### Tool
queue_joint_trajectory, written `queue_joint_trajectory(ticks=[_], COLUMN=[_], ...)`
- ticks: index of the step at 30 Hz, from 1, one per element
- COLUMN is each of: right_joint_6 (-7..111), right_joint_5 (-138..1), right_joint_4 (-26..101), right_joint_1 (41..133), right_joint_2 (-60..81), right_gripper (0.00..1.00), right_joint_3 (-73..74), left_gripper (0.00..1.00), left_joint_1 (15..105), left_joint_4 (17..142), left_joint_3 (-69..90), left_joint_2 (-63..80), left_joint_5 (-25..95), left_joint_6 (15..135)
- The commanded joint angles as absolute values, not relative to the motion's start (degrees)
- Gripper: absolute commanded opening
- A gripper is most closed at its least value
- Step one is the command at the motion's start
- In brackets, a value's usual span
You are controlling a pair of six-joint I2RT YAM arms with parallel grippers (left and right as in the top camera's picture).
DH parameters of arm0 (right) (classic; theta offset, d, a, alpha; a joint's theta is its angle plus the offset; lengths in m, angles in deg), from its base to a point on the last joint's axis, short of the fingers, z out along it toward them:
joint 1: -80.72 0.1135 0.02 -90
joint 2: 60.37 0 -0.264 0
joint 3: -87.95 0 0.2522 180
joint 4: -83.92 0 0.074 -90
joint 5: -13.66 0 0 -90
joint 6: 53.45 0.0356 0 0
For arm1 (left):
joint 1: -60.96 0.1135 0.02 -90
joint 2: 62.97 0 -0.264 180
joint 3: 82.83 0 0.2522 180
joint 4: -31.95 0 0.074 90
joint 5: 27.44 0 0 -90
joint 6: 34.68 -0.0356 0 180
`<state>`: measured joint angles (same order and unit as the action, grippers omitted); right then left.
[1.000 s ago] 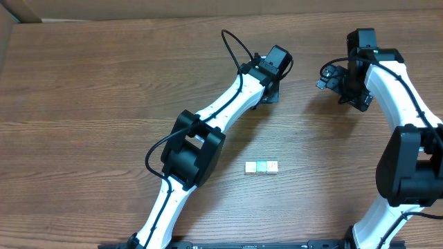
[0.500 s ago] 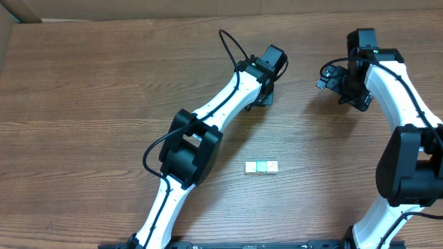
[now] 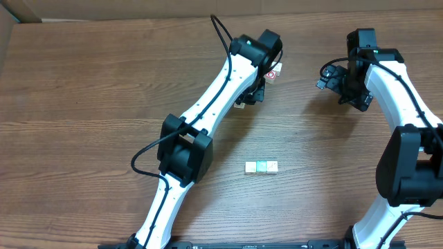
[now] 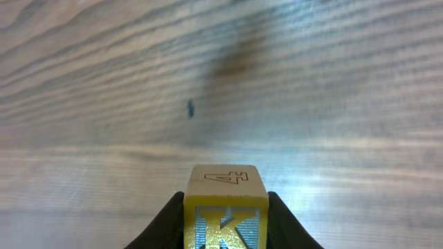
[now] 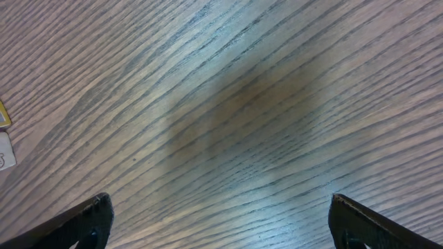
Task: Flip 4 blocks
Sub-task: 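Carry the K block with the left gripper to the row's left end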
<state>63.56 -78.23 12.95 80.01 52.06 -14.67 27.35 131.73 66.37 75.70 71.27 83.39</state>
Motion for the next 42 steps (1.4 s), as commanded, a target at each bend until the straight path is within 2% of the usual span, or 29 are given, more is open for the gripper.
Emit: queue_joint_trajectory(ticks=[1, 7, 16, 25, 31, 36, 42], right_joint_6=[64.0, 64.0, 64.0, 64.0, 64.0, 64.0, 64.0], right_joint_5=[-78.4, -78.4, -78.4, -78.4, -78.4, -78.4, -78.4], right_joint_4=[13.0, 13.0, 13.0, 13.0, 13.0, 13.0, 13.0], right_joint_1=[79.9, 79.9, 79.9, 79.9, 79.9, 79.9, 79.9], right_joint_2=[52.0, 52.0, 52.0, 52.0, 52.0, 52.0, 52.0], right_gripper=[1.00, 1.00, 1.00, 1.00, 1.00, 1.00, 1.00], right_joint_3=[-15.0, -15.0, -15.0, -15.0, -15.0, -15.0, -15.0], left_gripper=[0.22, 0.21, 0.19, 0.20, 0.24, 0.24, 0.19], left_joint_1=[27.5, 27.5, 25.6, 25.1, 24.0, 24.0, 23.7], left_joint_4=[135.4, 142.3, 142.6, 141.5, 128.5, 113.9, 99.6], left_joint_3=[68.9, 68.9, 66.9, 42.6, 17.7, 3.2, -5.8], left_joint_2=[75.3, 74.2, 68.0, 48.9, 37.8, 36.0, 36.0], left_joint_5=[69.4, 68.8, 63.3, 67.1, 65.6, 60.2, 59.5], left_joint_6=[83.6, 84.1, 81.0, 86.3, 91.9, 93.5, 97.7])
